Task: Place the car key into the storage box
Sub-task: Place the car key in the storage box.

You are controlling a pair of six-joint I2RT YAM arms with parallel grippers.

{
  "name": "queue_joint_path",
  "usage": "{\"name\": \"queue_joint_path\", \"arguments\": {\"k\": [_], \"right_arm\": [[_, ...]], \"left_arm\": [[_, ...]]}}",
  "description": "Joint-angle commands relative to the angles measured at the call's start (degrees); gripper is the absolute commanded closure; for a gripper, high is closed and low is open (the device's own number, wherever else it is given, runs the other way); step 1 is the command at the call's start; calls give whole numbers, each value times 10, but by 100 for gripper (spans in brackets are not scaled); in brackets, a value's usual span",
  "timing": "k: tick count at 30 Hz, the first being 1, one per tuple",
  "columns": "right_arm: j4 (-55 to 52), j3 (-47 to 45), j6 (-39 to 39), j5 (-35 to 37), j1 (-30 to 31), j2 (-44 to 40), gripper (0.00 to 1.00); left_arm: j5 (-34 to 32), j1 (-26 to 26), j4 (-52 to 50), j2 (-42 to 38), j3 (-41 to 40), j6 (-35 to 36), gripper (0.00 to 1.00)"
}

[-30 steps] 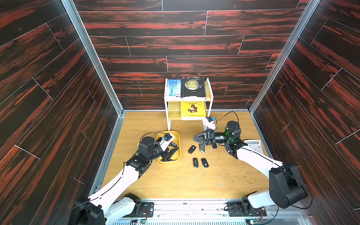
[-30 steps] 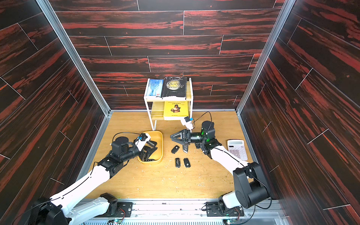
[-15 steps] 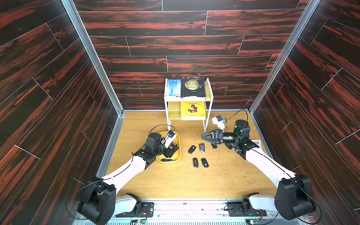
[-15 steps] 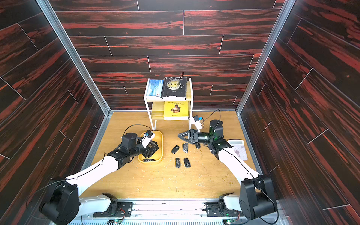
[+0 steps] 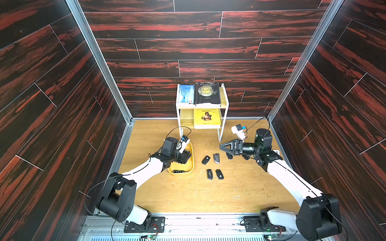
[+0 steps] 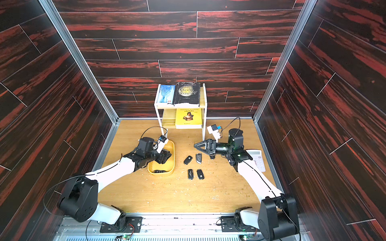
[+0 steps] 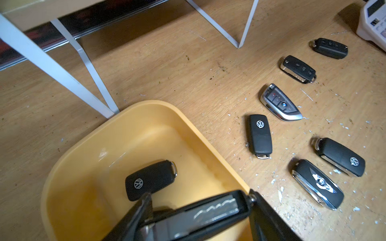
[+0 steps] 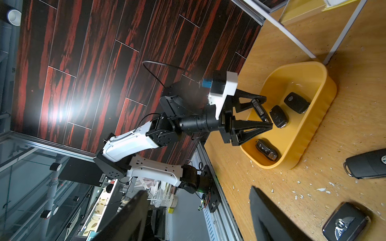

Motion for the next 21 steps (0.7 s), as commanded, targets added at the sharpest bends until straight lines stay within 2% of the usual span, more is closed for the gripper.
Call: {"name": "queue_joint_path", "arguments": {"k": [1,6,21], "right_arm": [[-12,5,-11,-4,-4,-12,19],[-17,3,-14,-5,-6,-14,19],[-32,-3,-23,-3,-11,-19,19]], "left_arm": [[-28,4,-6,18,26,-27,61],[-53,9,-17,65,57,-49,62],[-91,14,-22,134,118,-81,64]]}}
